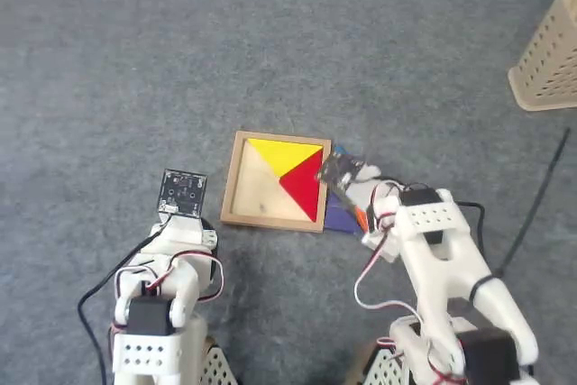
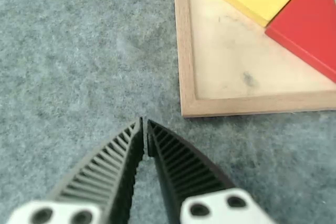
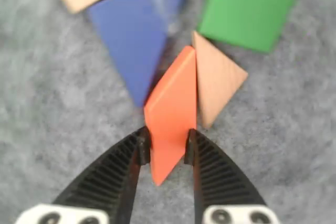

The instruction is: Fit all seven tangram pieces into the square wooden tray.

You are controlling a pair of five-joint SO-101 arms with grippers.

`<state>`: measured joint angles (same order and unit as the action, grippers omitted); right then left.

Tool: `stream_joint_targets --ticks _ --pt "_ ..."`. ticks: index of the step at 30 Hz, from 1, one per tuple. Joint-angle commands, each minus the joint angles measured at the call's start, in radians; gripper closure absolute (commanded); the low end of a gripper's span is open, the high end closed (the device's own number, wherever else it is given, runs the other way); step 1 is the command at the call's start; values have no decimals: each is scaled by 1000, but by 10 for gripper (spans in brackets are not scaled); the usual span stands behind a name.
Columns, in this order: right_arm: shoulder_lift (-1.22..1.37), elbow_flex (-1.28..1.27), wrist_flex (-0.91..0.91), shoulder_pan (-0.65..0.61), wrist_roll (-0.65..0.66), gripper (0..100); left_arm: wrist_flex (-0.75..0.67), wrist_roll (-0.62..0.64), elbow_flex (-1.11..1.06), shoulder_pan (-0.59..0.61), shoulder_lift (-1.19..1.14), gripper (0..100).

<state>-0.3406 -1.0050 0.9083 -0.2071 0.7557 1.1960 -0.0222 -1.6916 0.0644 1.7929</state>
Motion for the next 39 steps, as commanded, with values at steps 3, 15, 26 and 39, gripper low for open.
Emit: stream_joint_targets --ticks 3,15,26,39 --pt "82 72 -5 65 -176 933 5 9 5 5 3 989" --pt "-179 144 197 76 -288 987 5 9 5 5 3 989" --pt "-99 147 171 -10 -64 797 5 9 5 5 3 989" --pt "128 157 30 -15 68 796 5 9 5 5 3 989"
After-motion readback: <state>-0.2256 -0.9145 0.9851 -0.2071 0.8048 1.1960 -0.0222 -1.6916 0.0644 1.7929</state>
